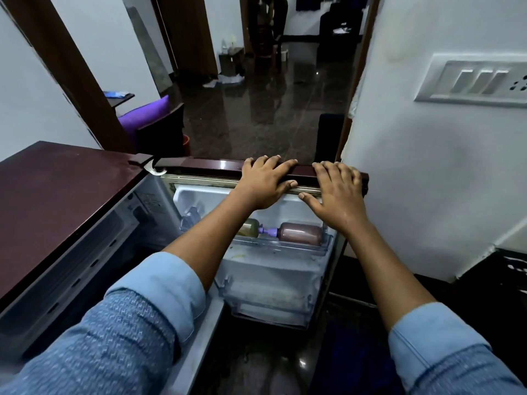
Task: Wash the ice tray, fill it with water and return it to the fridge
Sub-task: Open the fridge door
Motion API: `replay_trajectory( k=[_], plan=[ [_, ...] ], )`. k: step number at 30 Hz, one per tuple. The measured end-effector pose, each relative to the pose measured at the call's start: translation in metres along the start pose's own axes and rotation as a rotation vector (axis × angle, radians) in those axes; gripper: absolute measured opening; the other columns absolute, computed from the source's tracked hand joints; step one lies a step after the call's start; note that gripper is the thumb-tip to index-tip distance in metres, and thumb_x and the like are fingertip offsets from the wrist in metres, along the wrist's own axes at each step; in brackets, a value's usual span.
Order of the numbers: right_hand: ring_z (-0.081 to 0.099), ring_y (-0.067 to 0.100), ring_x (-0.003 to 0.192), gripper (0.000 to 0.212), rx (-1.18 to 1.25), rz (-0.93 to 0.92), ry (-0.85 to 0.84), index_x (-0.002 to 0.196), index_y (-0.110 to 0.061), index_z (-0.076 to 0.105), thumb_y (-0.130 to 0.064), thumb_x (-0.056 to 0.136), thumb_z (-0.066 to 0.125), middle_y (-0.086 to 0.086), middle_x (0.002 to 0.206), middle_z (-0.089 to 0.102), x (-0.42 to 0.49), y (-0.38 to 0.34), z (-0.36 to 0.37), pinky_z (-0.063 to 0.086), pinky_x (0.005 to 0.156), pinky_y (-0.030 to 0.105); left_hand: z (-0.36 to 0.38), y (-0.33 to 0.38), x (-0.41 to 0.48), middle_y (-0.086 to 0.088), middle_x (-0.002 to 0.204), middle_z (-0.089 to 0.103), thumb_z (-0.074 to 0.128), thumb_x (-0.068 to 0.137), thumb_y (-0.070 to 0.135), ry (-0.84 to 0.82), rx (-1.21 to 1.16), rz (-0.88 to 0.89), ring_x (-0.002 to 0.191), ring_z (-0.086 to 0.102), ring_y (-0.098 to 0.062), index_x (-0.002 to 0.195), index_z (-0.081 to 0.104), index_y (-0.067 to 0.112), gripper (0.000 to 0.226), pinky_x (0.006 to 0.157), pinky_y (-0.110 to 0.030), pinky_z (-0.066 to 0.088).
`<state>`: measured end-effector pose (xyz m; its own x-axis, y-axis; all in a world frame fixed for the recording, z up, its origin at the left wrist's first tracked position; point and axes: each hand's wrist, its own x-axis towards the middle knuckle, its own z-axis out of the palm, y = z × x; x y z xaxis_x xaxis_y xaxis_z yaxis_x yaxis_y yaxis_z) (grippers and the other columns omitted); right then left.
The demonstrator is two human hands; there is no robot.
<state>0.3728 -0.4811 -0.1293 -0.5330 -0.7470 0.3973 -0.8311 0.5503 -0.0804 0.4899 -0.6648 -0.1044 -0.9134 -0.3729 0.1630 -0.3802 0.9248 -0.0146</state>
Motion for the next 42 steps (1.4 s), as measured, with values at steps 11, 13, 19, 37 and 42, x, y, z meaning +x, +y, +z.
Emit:
replay_trajectory(
  k=[11, 13, 19, 37, 42],
  plan=[
    [0.039, 0.034, 0.14, 0.078, -0.009, -0.012, 0.046, 0.151, -0.017, 0.044, -0.069, 0.094, 0.045, 0.008, 0.15, 0.048, 0.007, 0.005, 0.012, 0.019, 0.119, 0.053, 0.003, 0.0, 0.005, -0.003, 0.163, 0.043, 0.033, 0.105, 0.067, 0.027, 0.004, -0.01, 0.15, 0.036, -0.032, 0.162, 0.03, 0.041, 0.063, 0.119, -0.06, 0.024],
    [0.039, 0.034, 0.14, 0.078, -0.012, -0.013, 0.048, 0.152, -0.016, 0.044, -0.068, 0.094, 0.047, 0.008, 0.15, 0.048, 0.006, 0.005, 0.012, 0.02, 0.118, 0.053, 0.002, 0.0, 0.004, -0.003, 0.164, 0.041, 0.032, 0.105, 0.067, 0.02, 0.002, -0.01, 0.151, 0.035, -0.032, 0.162, 0.029, 0.041, 0.063, 0.12, -0.061, 0.023],
    [0.035, 0.034, 0.144, 0.079, 0.006, -0.023, 0.023, 0.155, -0.017, 0.04, -0.068, 0.095, 0.049, 0.008, 0.154, 0.045, 0.005, 0.004, 0.011, 0.017, 0.121, 0.053, 0.0, 0.0, 0.002, -0.005, 0.172, 0.028, 0.03, 0.105, 0.068, -0.034, -0.013, -0.018, 0.158, 0.022, -0.037, 0.164, 0.023, 0.043, 0.065, 0.123, -0.068, 0.014],
    [0.029, 0.031, 0.151, 0.066, 0.389, -0.344, -0.135, 0.155, -0.028, 0.045, -0.059, 0.097, 0.053, 0.003, 0.16, 0.042, 0.03, -0.095, -0.005, 0.009, 0.124, 0.054, -0.001, -0.08, -0.126, -0.004, 0.177, -0.013, 0.023, 0.101, 0.077, 0.022, 0.075, -0.326, 0.161, -0.019, -0.038, 0.167, -0.005, 0.041, 0.081, 0.123, -0.071, -0.009],
    [0.035, 0.028, 0.145, 0.055, 0.553, -0.555, -0.211, 0.148, -0.027, 0.053, -0.053, 0.099, 0.055, 0.0, 0.155, 0.046, 0.026, -0.166, -0.005, 0.025, 0.116, 0.051, 0.008, -0.102, -0.212, -0.004, 0.177, -0.015, 0.016, 0.099, 0.079, -0.013, 0.108, -0.538, 0.161, -0.021, -0.035, 0.167, -0.009, 0.042, 0.081, 0.123, -0.069, -0.013]
  ],
)
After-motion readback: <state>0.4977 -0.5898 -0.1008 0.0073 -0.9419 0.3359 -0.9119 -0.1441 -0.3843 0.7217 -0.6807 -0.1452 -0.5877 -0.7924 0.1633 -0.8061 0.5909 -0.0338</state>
